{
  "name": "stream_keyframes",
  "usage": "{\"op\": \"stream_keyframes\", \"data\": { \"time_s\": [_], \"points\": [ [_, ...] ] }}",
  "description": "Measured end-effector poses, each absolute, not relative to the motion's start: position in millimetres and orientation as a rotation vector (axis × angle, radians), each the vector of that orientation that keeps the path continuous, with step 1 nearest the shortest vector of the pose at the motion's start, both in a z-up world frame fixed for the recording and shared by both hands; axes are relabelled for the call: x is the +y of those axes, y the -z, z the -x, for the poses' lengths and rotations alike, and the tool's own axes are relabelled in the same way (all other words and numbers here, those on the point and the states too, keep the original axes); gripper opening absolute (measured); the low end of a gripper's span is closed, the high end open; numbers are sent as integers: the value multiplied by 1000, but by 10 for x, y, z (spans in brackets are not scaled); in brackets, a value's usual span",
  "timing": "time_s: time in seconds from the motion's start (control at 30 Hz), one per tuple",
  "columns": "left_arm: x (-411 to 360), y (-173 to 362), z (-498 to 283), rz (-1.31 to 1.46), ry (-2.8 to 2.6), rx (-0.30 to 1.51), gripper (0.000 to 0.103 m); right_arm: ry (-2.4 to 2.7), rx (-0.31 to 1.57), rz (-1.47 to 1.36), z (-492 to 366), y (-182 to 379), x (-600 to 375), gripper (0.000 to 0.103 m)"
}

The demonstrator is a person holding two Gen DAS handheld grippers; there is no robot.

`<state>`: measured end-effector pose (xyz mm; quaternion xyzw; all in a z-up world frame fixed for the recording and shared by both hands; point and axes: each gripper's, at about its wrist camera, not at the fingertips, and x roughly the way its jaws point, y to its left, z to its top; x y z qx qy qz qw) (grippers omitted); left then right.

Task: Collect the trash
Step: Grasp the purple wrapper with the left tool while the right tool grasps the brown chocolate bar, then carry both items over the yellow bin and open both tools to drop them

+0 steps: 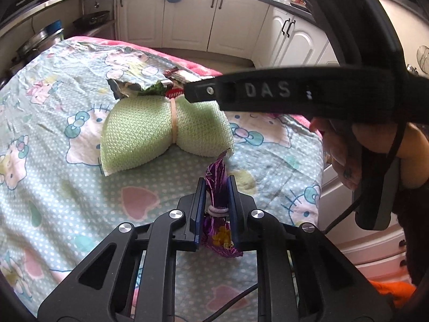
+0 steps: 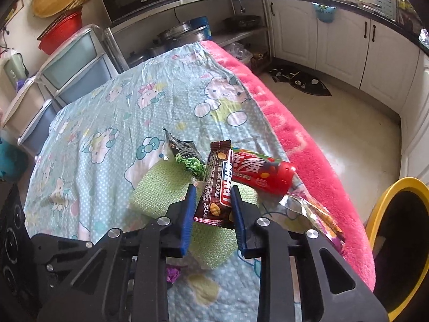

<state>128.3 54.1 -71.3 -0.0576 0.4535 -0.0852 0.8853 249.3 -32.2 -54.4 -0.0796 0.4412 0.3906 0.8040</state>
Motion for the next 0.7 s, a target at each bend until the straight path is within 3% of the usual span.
{"op": "stream_keyframes", "data": {
  "time_s": [0.7],
  "points": [
    [306, 176, -1409, 102, 213, 834, 9, -763, 812, 69, -2389, 27, -1145, 25]
  ]
}}
